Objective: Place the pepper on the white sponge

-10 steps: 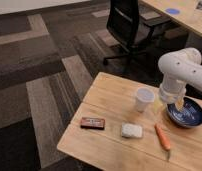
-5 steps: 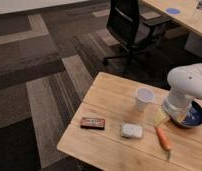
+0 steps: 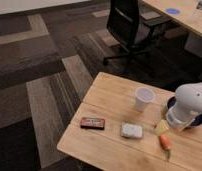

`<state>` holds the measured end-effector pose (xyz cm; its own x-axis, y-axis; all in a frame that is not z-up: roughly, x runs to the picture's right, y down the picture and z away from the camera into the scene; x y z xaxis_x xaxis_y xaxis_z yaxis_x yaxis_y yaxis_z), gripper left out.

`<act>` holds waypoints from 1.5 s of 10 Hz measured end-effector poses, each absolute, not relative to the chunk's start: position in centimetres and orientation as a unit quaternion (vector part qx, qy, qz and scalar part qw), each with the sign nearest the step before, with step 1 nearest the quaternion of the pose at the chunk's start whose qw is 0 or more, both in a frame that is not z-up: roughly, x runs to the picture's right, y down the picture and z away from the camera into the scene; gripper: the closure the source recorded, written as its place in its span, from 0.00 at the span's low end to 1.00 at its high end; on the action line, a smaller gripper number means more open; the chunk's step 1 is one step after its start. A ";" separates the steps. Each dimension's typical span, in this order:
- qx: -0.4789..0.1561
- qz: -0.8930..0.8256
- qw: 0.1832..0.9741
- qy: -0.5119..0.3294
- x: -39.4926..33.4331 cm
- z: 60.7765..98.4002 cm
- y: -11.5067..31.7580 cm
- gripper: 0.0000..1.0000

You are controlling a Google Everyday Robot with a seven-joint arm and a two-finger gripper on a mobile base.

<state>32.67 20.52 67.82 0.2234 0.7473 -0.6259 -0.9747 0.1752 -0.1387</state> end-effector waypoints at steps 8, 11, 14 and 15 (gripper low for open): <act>-0.224 0.570 0.757 0.227 32.2 73.4 23.7 0.35; -0.225 0.577 0.749 0.235 32.6 73.7 24.9 0.35; -0.206 0.583 0.750 0.237 33.1 72.2 22.7 0.81; -0.200 0.583 0.752 0.234 32.8 71.5 21.6 0.93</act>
<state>32.82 21.58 71.48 0.2103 0.7833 -0.5851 -0.9705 0.2396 -0.0281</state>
